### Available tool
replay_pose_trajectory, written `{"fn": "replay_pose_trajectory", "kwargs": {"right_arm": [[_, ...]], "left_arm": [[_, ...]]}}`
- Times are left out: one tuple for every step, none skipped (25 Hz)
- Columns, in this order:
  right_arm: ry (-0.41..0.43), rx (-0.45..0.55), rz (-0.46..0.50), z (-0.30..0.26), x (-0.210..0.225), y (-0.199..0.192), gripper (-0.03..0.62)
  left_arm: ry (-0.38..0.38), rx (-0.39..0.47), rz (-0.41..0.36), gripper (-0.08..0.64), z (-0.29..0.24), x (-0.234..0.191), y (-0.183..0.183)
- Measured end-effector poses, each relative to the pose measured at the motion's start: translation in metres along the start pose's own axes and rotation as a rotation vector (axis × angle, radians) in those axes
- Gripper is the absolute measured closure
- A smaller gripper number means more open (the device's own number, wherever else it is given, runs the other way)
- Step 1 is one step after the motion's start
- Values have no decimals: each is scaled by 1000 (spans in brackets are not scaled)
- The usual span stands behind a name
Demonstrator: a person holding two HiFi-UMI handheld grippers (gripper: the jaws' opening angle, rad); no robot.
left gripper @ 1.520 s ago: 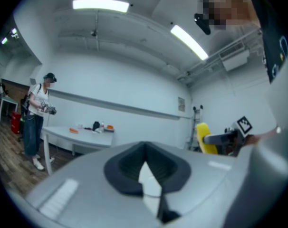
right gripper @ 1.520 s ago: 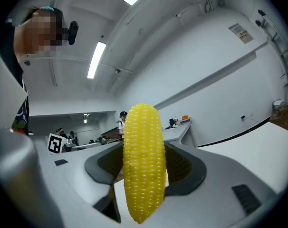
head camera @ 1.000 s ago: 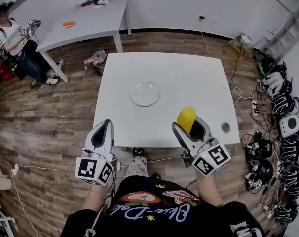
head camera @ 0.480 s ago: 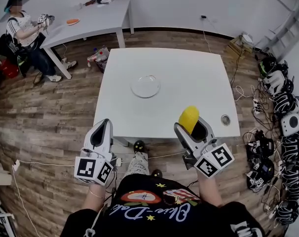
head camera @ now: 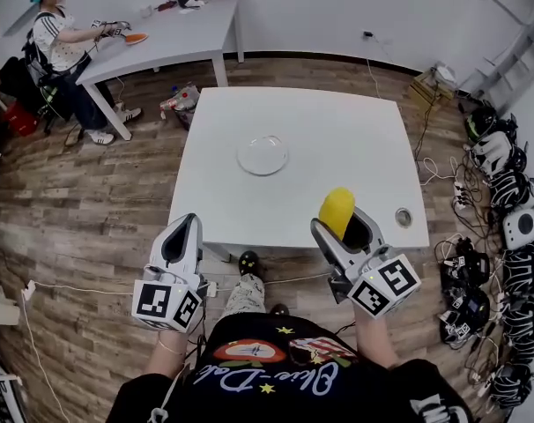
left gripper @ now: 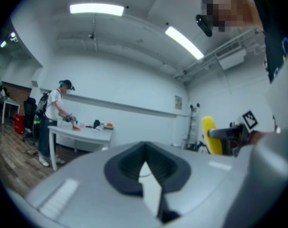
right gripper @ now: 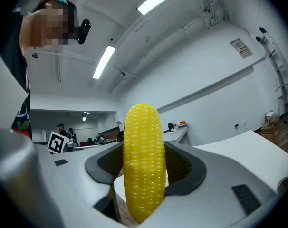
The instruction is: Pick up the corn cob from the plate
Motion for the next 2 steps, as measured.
{"fn": "replay_pose_trajectory", "kwargs": {"right_arm": [[1, 0, -3, -2, 0, 1, 342], [2, 0, -7, -5, 0, 1, 342]], "left_arm": [[-1, -1, -2, 563, 0, -1, 1], [-2, -2, -4, 563, 0, -2, 2]]}}
Point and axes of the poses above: the fingertips, and each gripper's own axes: z backward along the fingers, x to its right, y out of its top, the point moved 10 cm from there along z, backward along the fingers, and after that the axes turned 14 degrees about x, right-handed, at the moved point
